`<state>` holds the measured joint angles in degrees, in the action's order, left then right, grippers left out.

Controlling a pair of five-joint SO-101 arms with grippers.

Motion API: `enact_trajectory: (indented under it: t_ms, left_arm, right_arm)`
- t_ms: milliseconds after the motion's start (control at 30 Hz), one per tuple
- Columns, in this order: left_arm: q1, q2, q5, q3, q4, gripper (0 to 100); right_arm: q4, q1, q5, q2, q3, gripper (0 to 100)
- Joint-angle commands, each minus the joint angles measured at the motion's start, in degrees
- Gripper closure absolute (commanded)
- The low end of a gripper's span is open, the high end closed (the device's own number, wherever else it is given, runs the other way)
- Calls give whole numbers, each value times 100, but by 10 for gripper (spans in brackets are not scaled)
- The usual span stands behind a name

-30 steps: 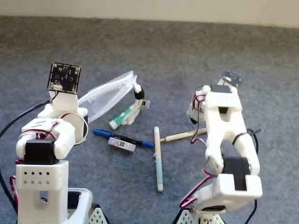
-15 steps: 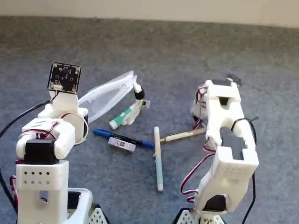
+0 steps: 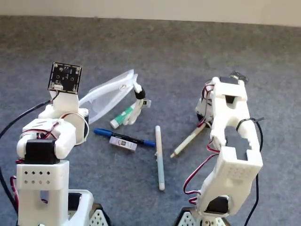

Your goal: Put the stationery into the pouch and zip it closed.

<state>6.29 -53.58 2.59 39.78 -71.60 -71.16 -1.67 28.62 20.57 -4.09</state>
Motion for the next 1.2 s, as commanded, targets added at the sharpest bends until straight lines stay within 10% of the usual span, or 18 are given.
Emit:
enact_trajectory:
  t_ms: [0, 1167]
  left_arm:
    - [-92, 75, -62, -40, 97, 993]
    - [-1182, 136, 941, -857, -536, 990]
  right_arm:
    - [-48, 4, -70, -435, 242, 995]
    - [-1182, 462, -721, -3266, 224, 994]
